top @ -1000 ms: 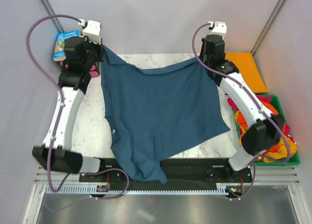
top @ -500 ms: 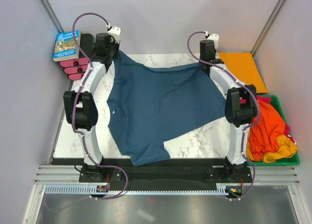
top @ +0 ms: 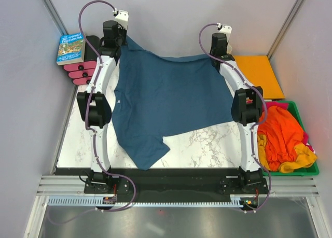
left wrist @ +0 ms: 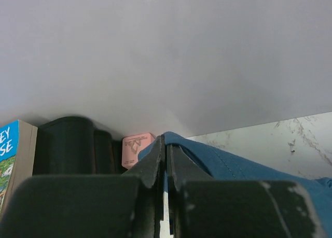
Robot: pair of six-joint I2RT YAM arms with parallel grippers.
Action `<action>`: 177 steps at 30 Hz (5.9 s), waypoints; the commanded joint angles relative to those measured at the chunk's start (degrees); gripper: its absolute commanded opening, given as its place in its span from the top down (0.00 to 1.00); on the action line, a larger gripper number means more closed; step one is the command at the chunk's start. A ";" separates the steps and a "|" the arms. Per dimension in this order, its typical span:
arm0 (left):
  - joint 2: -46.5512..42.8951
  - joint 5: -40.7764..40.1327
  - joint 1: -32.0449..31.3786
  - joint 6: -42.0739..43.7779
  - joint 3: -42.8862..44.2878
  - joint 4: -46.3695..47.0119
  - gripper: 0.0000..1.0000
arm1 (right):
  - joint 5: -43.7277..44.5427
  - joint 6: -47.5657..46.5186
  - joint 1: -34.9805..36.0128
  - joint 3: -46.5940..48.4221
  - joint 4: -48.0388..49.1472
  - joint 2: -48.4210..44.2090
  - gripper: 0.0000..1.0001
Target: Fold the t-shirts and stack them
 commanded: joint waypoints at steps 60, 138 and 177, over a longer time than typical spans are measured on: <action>-38.98 8.07 1.13 -2.72 -66.11 0.97 0.98 | 2.33 7.16 -3.31 -25.83 5.27 -7.95 1.00; -22.09 12.28 1.65 -4.74 -47.03 -5.80 0.29 | -8.66 12.08 2.22 -21.69 1.93 -14.62 0.42; -9.97 -5.72 10.96 19.42 -47.13 -26.28 0.98 | -3.12 14.81 9.08 -47.18 6.32 -30.27 0.45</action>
